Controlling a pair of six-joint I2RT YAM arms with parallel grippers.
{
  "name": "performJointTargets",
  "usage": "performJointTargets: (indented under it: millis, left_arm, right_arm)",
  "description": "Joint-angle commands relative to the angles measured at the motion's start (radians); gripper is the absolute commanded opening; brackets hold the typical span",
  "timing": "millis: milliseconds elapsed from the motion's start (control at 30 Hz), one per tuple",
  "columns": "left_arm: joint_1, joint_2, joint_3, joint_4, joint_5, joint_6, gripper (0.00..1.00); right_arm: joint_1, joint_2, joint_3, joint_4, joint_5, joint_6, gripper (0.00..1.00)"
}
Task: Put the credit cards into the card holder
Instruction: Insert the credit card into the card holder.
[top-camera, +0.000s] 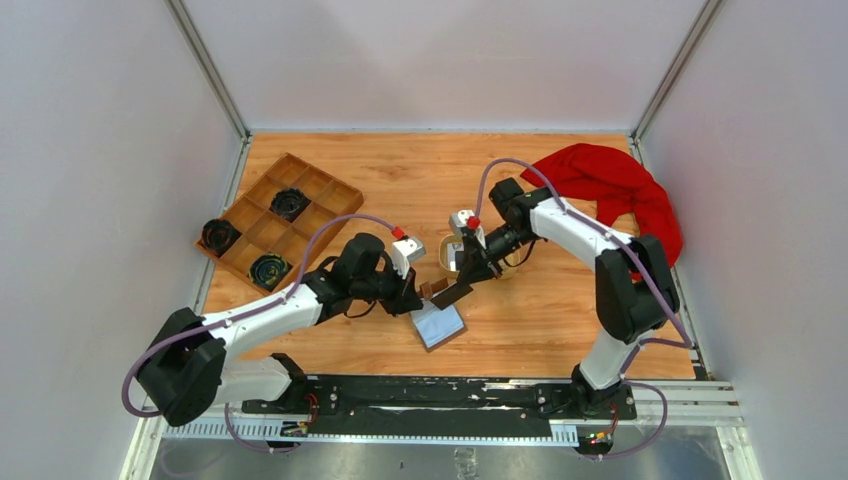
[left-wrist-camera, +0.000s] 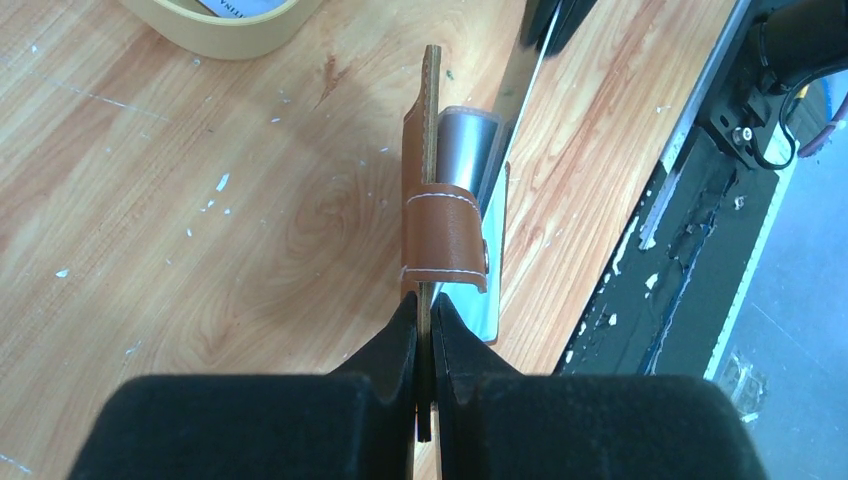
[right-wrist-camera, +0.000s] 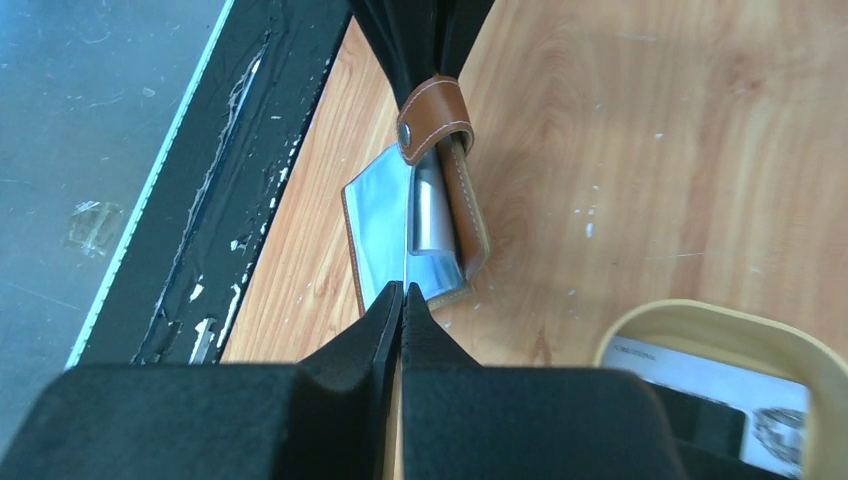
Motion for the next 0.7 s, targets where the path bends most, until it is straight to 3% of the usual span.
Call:
performJointTargets:
  millis: [0,667]
  left_arm:
    - [-0.008,-0.021,0.014,0.011,0.034,0.021,0.00]
    - [-0.007,-0.071,0.083,-0.033,0.138,-0.043,0.00]
  right_arm:
    - [-0.029,-0.085,-0.005,-0.053,-0.043,-0.060,0.00]
    - [-0.038,-0.149,-0.035,-0.056,0.029,-0.106,0.00]
